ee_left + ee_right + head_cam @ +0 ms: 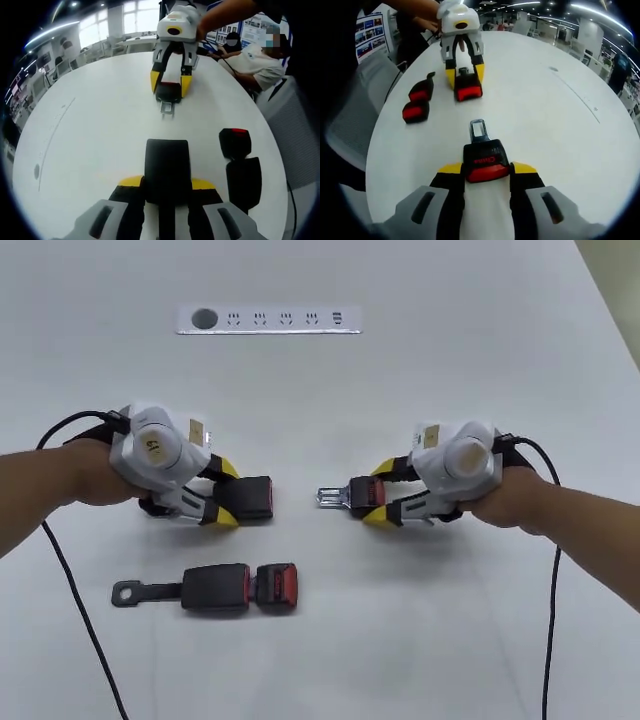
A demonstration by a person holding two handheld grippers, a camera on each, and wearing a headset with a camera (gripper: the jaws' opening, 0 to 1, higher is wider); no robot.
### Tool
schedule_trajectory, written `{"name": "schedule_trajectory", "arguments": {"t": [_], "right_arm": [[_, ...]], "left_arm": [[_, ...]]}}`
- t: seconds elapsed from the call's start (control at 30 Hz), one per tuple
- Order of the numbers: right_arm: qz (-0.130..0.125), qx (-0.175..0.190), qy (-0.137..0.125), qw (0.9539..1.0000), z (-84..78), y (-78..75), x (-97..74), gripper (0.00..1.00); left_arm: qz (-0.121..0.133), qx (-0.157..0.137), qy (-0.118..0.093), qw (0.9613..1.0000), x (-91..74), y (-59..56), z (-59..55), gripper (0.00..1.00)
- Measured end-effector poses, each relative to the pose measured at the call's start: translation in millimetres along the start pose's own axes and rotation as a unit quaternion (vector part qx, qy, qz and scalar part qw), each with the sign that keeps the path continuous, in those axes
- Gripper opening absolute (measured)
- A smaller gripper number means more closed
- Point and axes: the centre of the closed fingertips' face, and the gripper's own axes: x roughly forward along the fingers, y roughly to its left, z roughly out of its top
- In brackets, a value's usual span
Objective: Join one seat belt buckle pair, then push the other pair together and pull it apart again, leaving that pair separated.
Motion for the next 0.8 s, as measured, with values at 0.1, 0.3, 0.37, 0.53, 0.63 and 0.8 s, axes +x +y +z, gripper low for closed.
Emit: {"name": "schedule_trajectory", "arguments": {"t": [0.1, 0.3, 0.37, 0.53, 0.63, 0.8], "right_arm": [[0.005, -0.005, -0.004, 1.0000, 7.4, 7.1, 5.1, 0.33], [0.007, -0.011, -0.009, 0.9999, 18.5, 9.2, 15.7, 0.33], [0.007, -0.012, -0.010, 0.9998, 20.2, 9.3, 17.7, 0.33], [0.010, -0.017, -0.014, 0.9997, 24.0, 11.0, 26.4, 0.33], [0.011, -0.017, -0.016, 0.9997, 28.4, 13.8, 32.5, 0.33], [0.016, -0.018, -0.022, 0.9995, 32.5, 13.9, 36.2, 0.33]], "left_arm": [[0.000, -0.001, 0.001, 1.0000, -0.3, 0.1, -0.3, 0.33], [0.000, 0.000, 0.005, 1.0000, -1.1, -0.3, 0.8, 0.33], [0.000, 0.000, 0.006, 1.0000, -1.2, -0.4, 1.2, 0.33], [-0.001, -0.001, 0.010, 0.9999, -1.4, -1.0, 2.3, 0.33], [-0.001, 0.000, 0.011, 0.9999, -1.1, -0.7, 2.5, 0.33], [-0.002, 0.001, 0.015, 0.9999, -0.4, 0.7, 2.2, 0.33]]}}
